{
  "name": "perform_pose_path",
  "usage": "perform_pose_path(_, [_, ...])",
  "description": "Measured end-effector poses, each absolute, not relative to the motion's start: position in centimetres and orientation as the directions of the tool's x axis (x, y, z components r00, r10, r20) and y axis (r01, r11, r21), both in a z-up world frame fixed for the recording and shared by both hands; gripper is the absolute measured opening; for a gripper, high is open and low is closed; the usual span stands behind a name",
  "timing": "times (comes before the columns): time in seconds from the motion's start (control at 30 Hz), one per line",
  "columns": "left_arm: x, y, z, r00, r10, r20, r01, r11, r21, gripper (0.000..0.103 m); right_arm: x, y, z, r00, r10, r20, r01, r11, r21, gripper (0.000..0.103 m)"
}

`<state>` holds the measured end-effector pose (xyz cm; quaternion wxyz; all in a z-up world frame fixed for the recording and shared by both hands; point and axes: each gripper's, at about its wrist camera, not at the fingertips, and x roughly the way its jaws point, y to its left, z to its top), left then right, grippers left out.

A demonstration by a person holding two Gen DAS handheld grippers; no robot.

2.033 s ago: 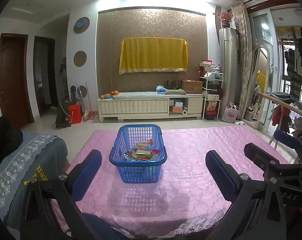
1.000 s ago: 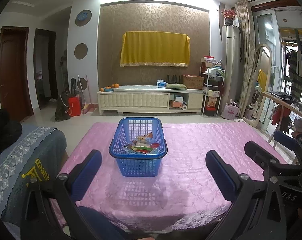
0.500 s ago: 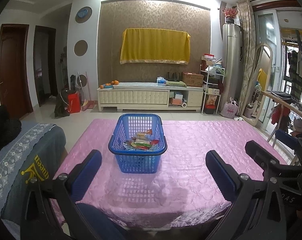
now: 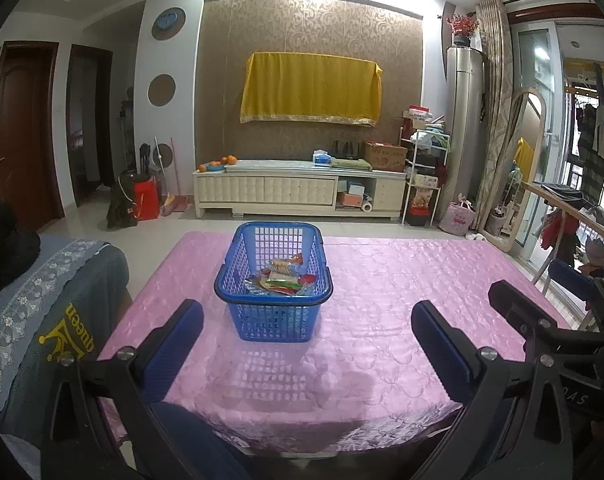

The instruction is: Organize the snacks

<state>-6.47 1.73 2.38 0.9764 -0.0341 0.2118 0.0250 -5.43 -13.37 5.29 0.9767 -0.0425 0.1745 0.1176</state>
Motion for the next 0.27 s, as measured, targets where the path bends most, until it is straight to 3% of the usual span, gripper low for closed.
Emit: perform_pose_path(0.27, [-6.32,1.81,2.17,0.904,0.026,-0.427,-0.059,0.996,-0.064,0.103,-5.26,-13.33,5.08,0.905,0.22,-0.363,-0.248,0.968,-0.033,0.103])
